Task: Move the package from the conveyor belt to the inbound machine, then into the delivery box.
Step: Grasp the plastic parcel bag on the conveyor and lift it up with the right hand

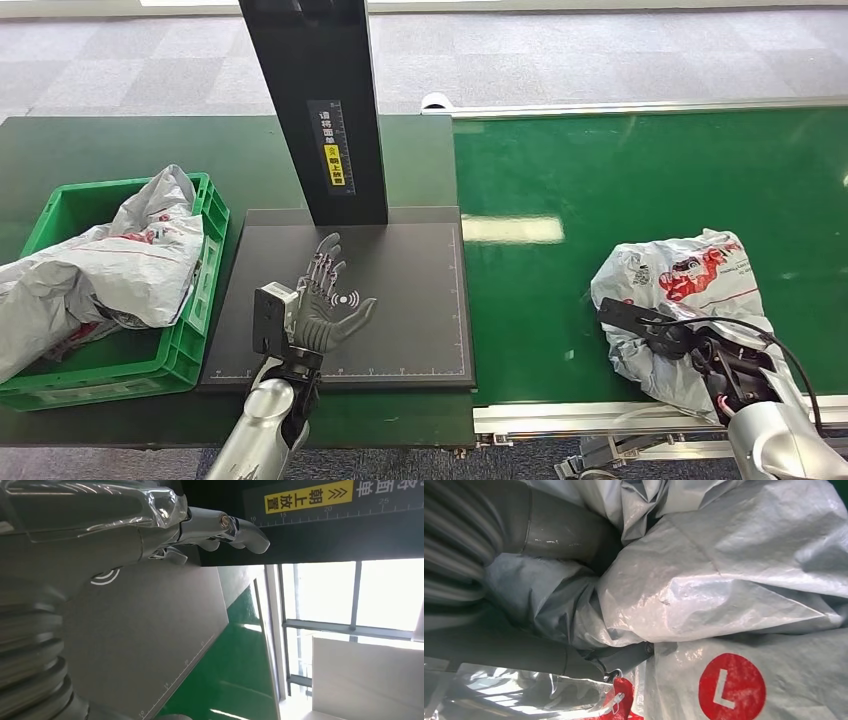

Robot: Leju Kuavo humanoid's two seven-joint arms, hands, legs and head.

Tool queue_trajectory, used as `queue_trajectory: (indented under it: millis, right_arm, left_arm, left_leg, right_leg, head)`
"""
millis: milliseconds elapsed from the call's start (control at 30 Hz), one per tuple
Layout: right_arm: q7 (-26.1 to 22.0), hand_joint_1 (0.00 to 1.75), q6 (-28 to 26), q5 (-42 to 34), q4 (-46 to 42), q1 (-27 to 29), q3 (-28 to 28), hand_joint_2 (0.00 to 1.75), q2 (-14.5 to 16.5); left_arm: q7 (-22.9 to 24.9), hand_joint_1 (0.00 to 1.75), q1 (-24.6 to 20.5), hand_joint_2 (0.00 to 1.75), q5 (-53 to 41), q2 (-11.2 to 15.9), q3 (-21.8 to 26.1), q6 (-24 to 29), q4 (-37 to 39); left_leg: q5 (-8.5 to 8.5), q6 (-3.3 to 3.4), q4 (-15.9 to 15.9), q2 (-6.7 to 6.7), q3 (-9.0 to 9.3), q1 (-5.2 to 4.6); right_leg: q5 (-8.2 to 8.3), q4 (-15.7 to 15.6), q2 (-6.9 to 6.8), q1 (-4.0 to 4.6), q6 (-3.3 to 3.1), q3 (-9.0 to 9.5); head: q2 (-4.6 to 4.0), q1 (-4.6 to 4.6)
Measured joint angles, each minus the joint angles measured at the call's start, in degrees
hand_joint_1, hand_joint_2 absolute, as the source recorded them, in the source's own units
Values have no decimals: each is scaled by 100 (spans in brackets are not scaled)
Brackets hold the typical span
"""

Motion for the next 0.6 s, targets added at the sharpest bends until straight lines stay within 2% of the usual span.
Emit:
queue_trajectory:
  millis: [67,167,333,467,600]
  right_arm:
    - [-53,175,-92,-42,-1,7,2,175,9]
    - [-308,175,-564,-295,-23,60,-17,175,49]
    - [-1327,175,-1820,-1236,-476,326,-235,175,220]
    - [-1880,175,-2599,-1919,-1476,712,-357,175,318]
    - [-2150,175,-4153,-1592,-3086,1452,-336,175,434]
  left_arm:
    - [-8,0,2,175,13,5,0,11,-3]
    - [-164,0,44,175,87,23,10,170,-83]
    - [-538,0,289,175,397,62,57,353,-667]
    - [-723,0,455,175,592,74,75,328,-1076]
    - [-971,0,541,175,810,64,97,277,-1448]
  left_leg:
    - [0,0,0,0,-2,0]
    - [0,0,0,1,-6,0]
    - [-1,-1,-1,-3,-9,0]
    - [0,-1,-3,-10,-13,2]
    - [-1,-1,-4,-9,-17,7]
  right_leg:
    - [0,0,0,0,0,0]
    - [0,2,0,0,0,-1]
    - [0,2,-1,1,0,-7]
    - [-2,3,-6,4,-1,-9]
    - [-4,3,-6,4,1,-12]
  head:
    - [0,1]
    - [0,1]
    - [0,-1]
    - [0,0]
    - [0,-1]
